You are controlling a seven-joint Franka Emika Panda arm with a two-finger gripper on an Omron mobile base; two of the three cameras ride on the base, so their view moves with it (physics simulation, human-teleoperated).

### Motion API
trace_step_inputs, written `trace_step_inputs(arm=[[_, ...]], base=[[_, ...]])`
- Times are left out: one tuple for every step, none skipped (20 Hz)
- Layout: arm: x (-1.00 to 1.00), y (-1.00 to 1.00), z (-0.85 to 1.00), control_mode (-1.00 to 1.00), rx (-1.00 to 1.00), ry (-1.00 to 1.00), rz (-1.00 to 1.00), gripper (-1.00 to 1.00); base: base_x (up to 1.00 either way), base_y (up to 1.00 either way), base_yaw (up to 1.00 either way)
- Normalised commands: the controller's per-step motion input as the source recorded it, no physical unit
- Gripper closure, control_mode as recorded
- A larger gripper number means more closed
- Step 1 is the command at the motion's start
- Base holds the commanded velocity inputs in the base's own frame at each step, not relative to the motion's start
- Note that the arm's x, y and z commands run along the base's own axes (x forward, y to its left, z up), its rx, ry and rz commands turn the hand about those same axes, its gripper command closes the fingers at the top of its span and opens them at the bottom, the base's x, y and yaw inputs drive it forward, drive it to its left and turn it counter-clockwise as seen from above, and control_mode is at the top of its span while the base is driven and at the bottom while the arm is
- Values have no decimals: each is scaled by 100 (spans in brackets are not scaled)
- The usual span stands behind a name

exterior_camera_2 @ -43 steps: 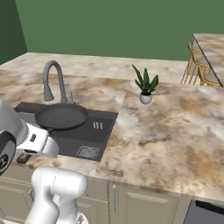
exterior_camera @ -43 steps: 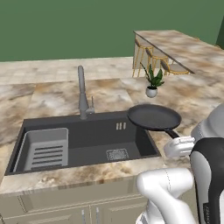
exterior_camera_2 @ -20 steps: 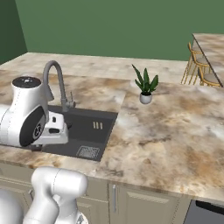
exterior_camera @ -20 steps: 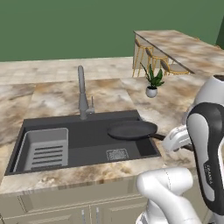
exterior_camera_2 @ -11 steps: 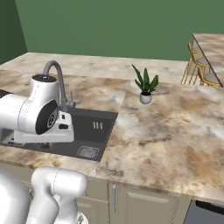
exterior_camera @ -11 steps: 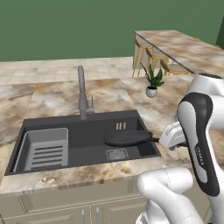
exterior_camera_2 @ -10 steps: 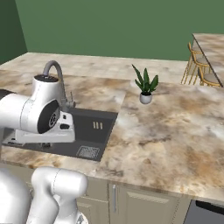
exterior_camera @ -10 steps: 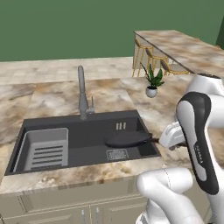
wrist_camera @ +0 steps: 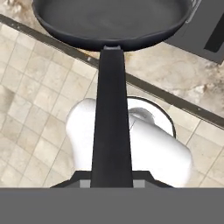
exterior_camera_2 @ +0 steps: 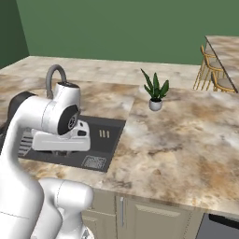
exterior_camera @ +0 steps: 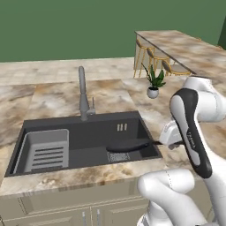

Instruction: Move the pot and pan from the stove into the sink.

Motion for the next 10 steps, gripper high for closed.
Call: trace_step_inputs(arm=[[51,0,-11,-100,0,0,0,100],[51,0,-11,-100,0,-3,0,100],[50,0,-11,-100,0,-7,0,100],[50,5,-12,-100,0,-9,0,100],[49,13,-12,-100,0,-12,-2,100],[47,16,-13,-100,0,-13,-3,100],[46,17,-16,-100,0,-13,-3,100],[45,18,-20,-100,0,-12,-3,100],[43,19,-23,-100,0,-12,-4,100],[40,18,-25,-100,0,-12,-5,100]], base=[[0,0,0],[0,0,0],[0,0,0],[0,0,0],[0,0,0],[0,0,0],[0,0,0],[0,0,0],[0,0,0],[0,0,0]])
